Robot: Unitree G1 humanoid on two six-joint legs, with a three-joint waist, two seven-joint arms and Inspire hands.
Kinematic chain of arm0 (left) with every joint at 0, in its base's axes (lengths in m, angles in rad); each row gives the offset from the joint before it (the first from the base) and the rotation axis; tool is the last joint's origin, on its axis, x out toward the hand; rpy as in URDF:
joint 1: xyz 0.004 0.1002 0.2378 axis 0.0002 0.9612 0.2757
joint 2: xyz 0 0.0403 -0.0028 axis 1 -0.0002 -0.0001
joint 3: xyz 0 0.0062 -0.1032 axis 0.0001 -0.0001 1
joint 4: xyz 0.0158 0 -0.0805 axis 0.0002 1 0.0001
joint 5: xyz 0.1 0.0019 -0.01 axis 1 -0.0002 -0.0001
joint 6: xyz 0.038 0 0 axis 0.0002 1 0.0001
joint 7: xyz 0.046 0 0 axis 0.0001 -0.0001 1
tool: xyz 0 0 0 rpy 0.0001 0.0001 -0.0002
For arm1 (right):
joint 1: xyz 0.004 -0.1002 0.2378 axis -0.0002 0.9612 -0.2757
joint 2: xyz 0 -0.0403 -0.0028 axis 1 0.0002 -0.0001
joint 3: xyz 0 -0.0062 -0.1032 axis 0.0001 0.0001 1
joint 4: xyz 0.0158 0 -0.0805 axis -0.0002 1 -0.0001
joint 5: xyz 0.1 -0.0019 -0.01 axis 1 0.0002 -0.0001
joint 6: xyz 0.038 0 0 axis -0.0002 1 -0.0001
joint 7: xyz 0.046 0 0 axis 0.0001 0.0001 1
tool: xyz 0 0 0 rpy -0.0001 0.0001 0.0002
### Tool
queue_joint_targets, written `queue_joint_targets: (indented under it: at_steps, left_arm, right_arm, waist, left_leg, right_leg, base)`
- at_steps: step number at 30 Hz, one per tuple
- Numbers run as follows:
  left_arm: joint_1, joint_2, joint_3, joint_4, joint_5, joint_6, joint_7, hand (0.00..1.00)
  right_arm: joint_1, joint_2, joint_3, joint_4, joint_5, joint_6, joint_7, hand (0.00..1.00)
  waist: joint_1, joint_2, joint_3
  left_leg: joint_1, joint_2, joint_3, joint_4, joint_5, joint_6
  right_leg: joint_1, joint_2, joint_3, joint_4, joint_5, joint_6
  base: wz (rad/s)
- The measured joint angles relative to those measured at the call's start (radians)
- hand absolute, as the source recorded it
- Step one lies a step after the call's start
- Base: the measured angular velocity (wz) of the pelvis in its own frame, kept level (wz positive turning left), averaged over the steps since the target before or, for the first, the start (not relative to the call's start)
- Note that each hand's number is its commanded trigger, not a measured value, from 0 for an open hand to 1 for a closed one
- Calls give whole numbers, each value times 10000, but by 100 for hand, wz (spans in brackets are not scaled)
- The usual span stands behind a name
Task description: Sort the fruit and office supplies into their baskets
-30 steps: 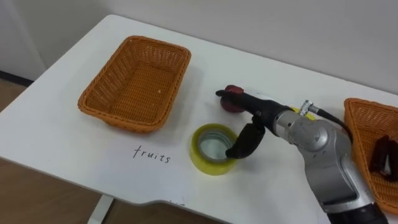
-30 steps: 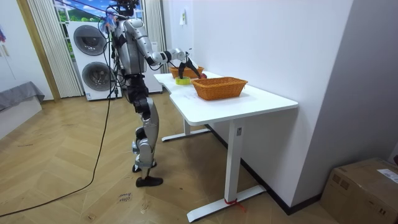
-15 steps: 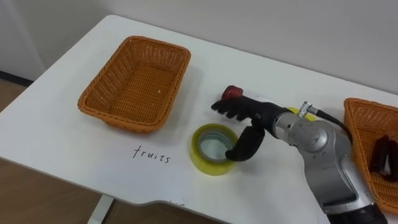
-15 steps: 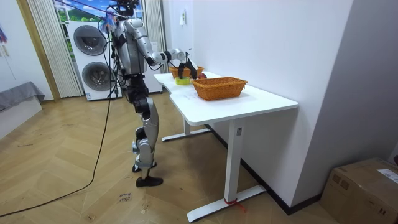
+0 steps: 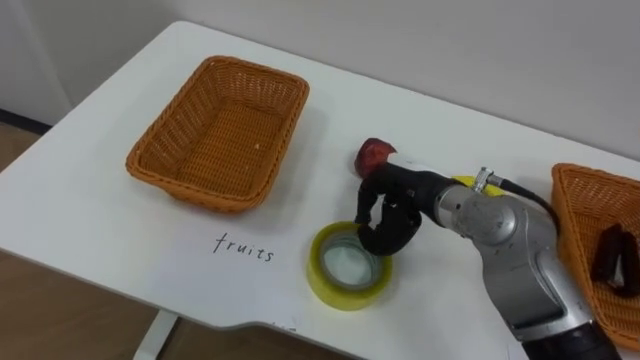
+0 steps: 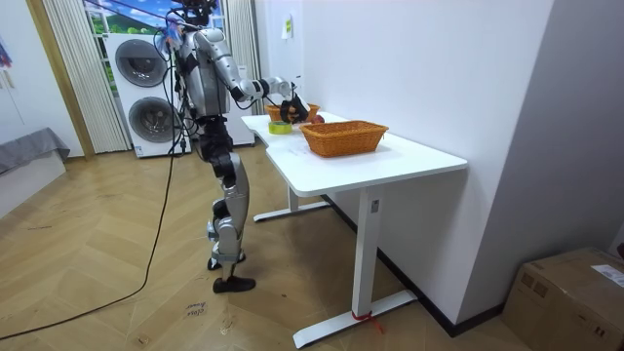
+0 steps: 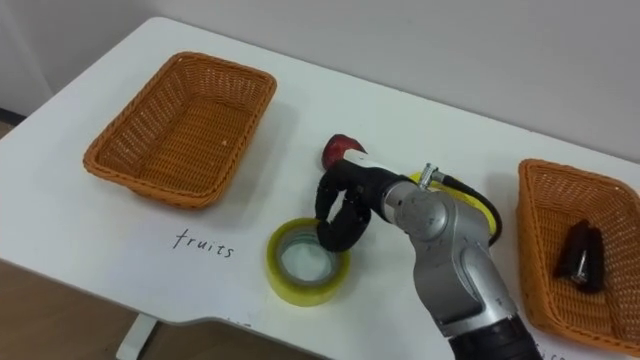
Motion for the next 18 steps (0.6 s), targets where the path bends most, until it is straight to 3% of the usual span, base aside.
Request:
queue_joint_targets:
  at_steps: [11,12,13,14,15,16,17,18]
  left_arm:
    - [1,32,5,1,-5,0,-3,0]
    - [1,41,5,1,-5,0,-3,0]
    - [1,53,5,3,-5,-1,-3,0]
    - [1,56,10,3,-5,0,-3,0]
    - [1,58,17,3,-3,-1,-4,0]
    - [1,63,19,3,-3,-1,-8,0]
    - [0,68,17,3,-2,-3,-9,0]
    - [0,71,17,3,-2,-4,-10,0]
  right_arm:
    - [2,-1,2,-2,-93,6,89,100]
    - [2,-3,2,-3,-94,6,100,95]
    - [3,-10,3,-2,-96,6,111,70]
    - [6,-19,3,-2,-96,6,120,63]
    - [8,-32,3,-4,-99,6,143,28]
    - [10,-34,3,-19,-175,4,186,18]
    - [11,-34,10,-63,-297,2,234,0]
    - [11,-35,18,-89,-366,1,276,0]
  waist:
    - [95,-62,-19]
    - [109,-69,-22]
    - [121,-78,-27]
    - [129,-83,-28]
    - [144,-87,-31]
    - [161,-92,-34]
    - [175,-93,-35]
    - [181,-93,-35]
  left_leg:
    - [4,2,12,-3,-1,1]
    - [5,2,12,-2,-1,1]
    - [5,2,12,-2,-1,1]
    - [4,2,12,-1,-1,1]
    - [5,2,13,0,-1,1]
    - [5,2,13,1,-1,1]
    - [5,2,14,4,-1,1]
    - [5,1,14,5,-1,1]
  right_leg:
    - [1,3,27,2,0,0]
    - [1,3,29,2,0,0]
    - [1,4,30,2,0,0]
    - [1,4,31,1,0,0]
    - [1,5,36,1,0,0]
    - [2,5,42,1,0,-1]
    - [1,8,59,1,1,-1]
    - [1,10,74,1,1,-1]
  base:
    - [0]
    - [0]
    - [0]
    - [0]
    - [0]
    - [0]
    - [0]
    - [0]
